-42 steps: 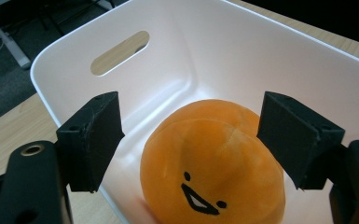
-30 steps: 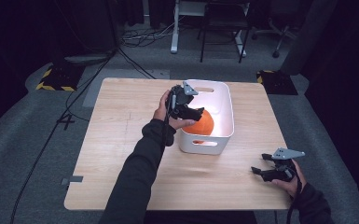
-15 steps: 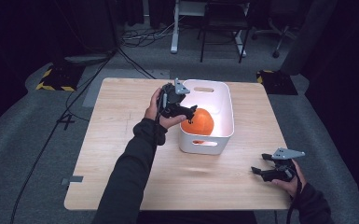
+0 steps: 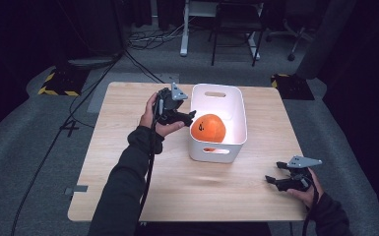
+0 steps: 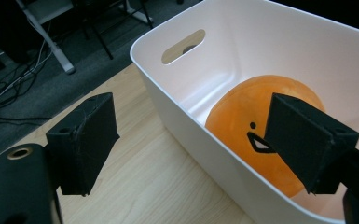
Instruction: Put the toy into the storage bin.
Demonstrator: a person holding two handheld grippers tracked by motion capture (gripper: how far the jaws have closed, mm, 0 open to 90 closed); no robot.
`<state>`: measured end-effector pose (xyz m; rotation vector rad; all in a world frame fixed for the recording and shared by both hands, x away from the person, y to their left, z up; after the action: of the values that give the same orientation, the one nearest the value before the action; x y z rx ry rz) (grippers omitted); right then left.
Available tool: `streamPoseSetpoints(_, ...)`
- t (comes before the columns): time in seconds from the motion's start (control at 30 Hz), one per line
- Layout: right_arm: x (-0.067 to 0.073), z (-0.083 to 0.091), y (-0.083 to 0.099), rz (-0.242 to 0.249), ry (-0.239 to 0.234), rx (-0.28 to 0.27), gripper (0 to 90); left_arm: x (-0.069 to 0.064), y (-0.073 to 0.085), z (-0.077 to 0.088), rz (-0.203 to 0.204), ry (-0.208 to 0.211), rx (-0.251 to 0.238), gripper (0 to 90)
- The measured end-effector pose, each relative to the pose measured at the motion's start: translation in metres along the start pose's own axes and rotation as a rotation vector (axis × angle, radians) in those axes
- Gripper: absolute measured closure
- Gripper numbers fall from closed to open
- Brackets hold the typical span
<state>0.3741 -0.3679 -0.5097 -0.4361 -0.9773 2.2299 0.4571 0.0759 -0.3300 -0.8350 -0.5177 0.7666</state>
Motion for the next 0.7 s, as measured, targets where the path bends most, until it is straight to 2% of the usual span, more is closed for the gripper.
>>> streamPoseSetpoints(0.1, 0.000, 0.000, 0.000, 0.000, 0.000, 0.000, 19.3, 0.001, 0.004, 0.002, 0.020, -0.009, -0.011, 17.3)
streamPoseSetpoints(0.13, 0.000, 0.000, 0.000, -0.001, 0.000, 0.000, 19.3, 0.002, 0.005, 0.004, 0.015, -0.008, 0.002, 17.3)
streamPoseSetpoints(0.17, 0.000, 0.000, 0.000, 0.000, 0.000, 0.000, 19.3, 0.004, 0.006, 0.005, -0.012, -0.022, 0.013, 17.2)
streamPoseSetpoints(0.2, 0.000, 0.000, 0.000, 0.000, 0.000, 0.000, 19.3, 0.005, 0.008, 0.006, -0.016, -0.017, 0.019, 17.2)
streamPoseSetpoints(0.3, 0.000, 0.000, 0.000, 0.000, 0.000, 0.000, 19.3, 0.006, 0.013, 0.008, -0.013, -0.029, 0.027, 17.3)
streamPoseSetpoints(0.33, 0.000, 0.000, 0.000, 0.000, 0.000, 0.000, 19.3, 0.008, 0.014, 0.009, -0.026, -0.033, 0.033, 17.2)
streamPoseSetpoints(0.4, 0.000, 0.000, 0.000, 0.000, 0.000, 0.000, 19.3, 0.009, 0.017, 0.010, -0.027, -0.037, 0.044, 17.2)
streamPoseSetpoints(0.47, 0.000, 0.000, 0.000, 0.000, 0.000, 0.000, 19.3, 0.010, 0.019, 0.011, -0.021, -0.031, 0.047, 17.2)
streamPoseSetpoints(0.6, -0.001, 0.000, 0.000, 0.007, 0.001, 0.001, 19.3, 0.011, 0.025, 0.014, -0.020, -0.050, 0.044, 17.2)
streamPoseSetpoints(0.63, -0.001, 0.000, 0.000, 0.005, 0.002, 0.001, 19.3, 0.012, 0.026, 0.015, -0.039, -0.052, 0.058, 17.2)
streamPoseSetpoints(0.7, -0.001, 0.000, 0.000, 0.009, 0.002, 0.002, 19.3, 0.011, 0.029, 0.016, -0.045, -0.057, 0.065, 17.2)
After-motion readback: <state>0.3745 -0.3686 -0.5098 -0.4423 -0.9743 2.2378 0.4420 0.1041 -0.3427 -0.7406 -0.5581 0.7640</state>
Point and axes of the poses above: each handheld gripper's, and its own axes: z roughly backward along the jaws, y roughly out of its underside, x roughly to its left, the point moved 1 cm from there along -z, roughly forward along the jaws, and after that the axes turned 3 degrees about z, right-handed, at the moved point
